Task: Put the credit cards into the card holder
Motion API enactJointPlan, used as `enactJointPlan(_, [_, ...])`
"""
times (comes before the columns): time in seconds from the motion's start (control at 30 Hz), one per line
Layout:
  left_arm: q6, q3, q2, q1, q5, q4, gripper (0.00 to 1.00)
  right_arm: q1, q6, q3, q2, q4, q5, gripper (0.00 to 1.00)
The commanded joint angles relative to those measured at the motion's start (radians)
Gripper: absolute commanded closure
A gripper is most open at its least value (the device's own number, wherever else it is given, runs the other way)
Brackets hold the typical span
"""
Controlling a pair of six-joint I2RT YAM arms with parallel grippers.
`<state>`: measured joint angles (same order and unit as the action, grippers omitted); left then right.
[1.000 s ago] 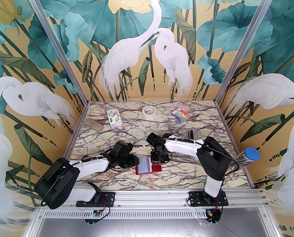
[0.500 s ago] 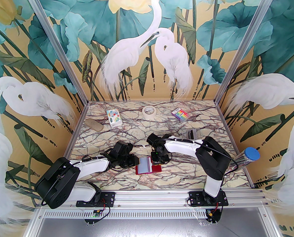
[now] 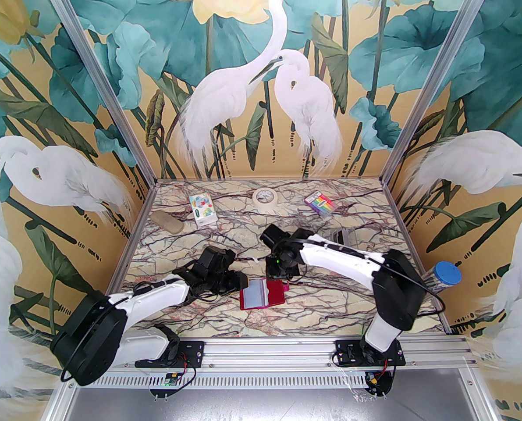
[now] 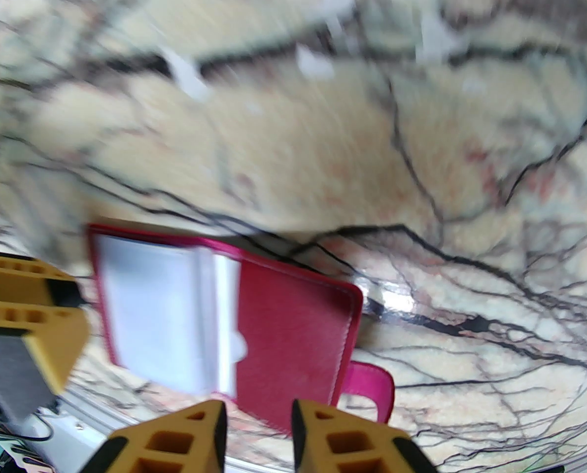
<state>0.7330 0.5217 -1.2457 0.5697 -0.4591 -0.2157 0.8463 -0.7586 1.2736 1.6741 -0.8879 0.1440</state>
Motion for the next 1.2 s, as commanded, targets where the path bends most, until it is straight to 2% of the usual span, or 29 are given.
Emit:
enactJointPlan(0.0, [-0.028,0.052,0.051,0.004,0.044,-0.098,0.61,-0.041,-0.008,0.017,-0.060,-0.038,-0.042,0.67])
enactJointPlan(0.23, [-0.059,0.103,0.117,0.004,0.093,-0.210,0.59,-0.218,-0.066,-0.079,-0.209,0.024,-0.023,0.64])
enactJointPlan(0.43, [-0.076,0.106,0.157,0.004,0.108,-0.248,0.57,-0.452,-0.104,-0.226,-0.344,0.080,0.052,0.65])
enactJointPlan(0.63, [-0.078,0.091,0.170,0.004,0.115,-0.251,0.56,-0.724,-0.045,-0.307,-0.435,0.059,0.065,0.63])
enactJointPlan(0.77, [-0.079,0.091,0.161,0.004,0.114,-0.247,0.56,-0.880,0.079,-0.303,-0.398,0.061,0.099,0.63])
enactJointPlan(0.87, [-0.080,0.093,0.162,0.004,0.112,-0.248,0.56,-0.960,0.172,-0.280,-0.336,0.063,0.101,0.63])
enactJointPlan(1.0, [-0.082,0.087,0.172,0.004,0.114,-0.255,0.56,-1.028,0.263,-0.243,-0.257,0.068,0.071,0.62])
enactJointPlan(1.17, [-0.078,0.073,0.171,0.004,0.106,-0.243,0.56,-1.039,0.311,-0.177,-0.157,0.087,0.026,0.60])
